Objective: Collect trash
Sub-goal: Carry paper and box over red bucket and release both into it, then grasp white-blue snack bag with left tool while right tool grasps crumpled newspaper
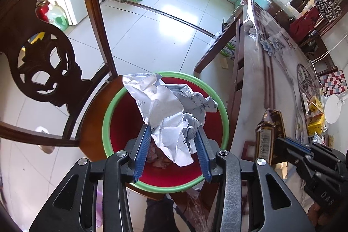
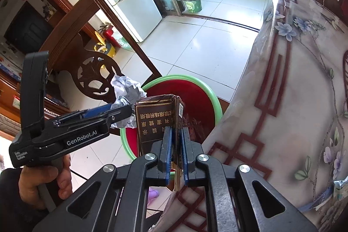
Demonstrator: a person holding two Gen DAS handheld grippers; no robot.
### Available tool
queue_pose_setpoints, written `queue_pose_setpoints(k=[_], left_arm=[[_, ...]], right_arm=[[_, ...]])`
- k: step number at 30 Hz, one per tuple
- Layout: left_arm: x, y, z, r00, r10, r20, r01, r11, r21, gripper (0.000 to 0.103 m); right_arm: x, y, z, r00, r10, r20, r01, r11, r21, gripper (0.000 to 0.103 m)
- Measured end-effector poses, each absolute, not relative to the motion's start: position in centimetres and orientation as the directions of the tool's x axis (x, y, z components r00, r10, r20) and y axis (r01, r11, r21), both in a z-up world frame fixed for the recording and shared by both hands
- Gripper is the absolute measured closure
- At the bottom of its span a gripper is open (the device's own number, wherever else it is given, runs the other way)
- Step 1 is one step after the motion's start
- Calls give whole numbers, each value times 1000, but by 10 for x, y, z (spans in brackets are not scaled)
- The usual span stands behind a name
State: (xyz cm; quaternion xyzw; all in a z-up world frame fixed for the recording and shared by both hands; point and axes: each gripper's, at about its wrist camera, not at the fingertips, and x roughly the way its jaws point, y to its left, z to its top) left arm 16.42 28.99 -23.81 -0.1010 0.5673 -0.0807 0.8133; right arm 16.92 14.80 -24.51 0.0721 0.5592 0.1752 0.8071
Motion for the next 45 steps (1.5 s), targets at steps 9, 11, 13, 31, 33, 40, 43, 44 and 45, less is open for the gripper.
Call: queue_pose_setpoints(k=[9, 11, 13, 31, 33, 40, 43, 44, 45], left_arm=[[167, 300, -232, 377, -214, -901, -18, 971, -238, 22], [167, 301, -231, 381, -213, -900, -27, 970, -241, 22], [166, 300, -227, 386, -215, -897, -30, 969, -245, 22], [135, 161, -184, 402, -380, -833, 257, 920, -296, 22], [127, 136, -181, 400, -382, -833, 282, 916, -285, 22], [94, 49, -181, 355, -407, -842, 371, 888, -273, 22], [82, 16, -182, 339, -415, -844, 392, 878, -274, 22], [79, 7, -182, 337, -416, -844, 400, 875, -272, 22], [77, -3, -183, 332, -416, -846, 410, 872, -268, 22]], right_arm=[[169, 149, -245, 342, 374, -862, -214, 924, 316, 46], [166, 149, -242, 351, 375, -858, -223, 923, 312, 44], [164, 146, -239, 354, 378, -856, -220, 923, 316, 44], [36, -79, -173, 517, 50, -855, 196, 965, 175, 44], [17, -112, -171, 515, 13, -857, 247, 955, 162, 44], [-34, -207, -184, 460, -15, -888, 355, 919, 169, 44], [-46, -235, -196, 433, 15, -901, 346, 920, 181, 44], [-48, -242, -202, 421, 33, -906, 339, 921, 191, 44], [-47, -247, -208, 406, 55, -912, 327, 923, 202, 44]])
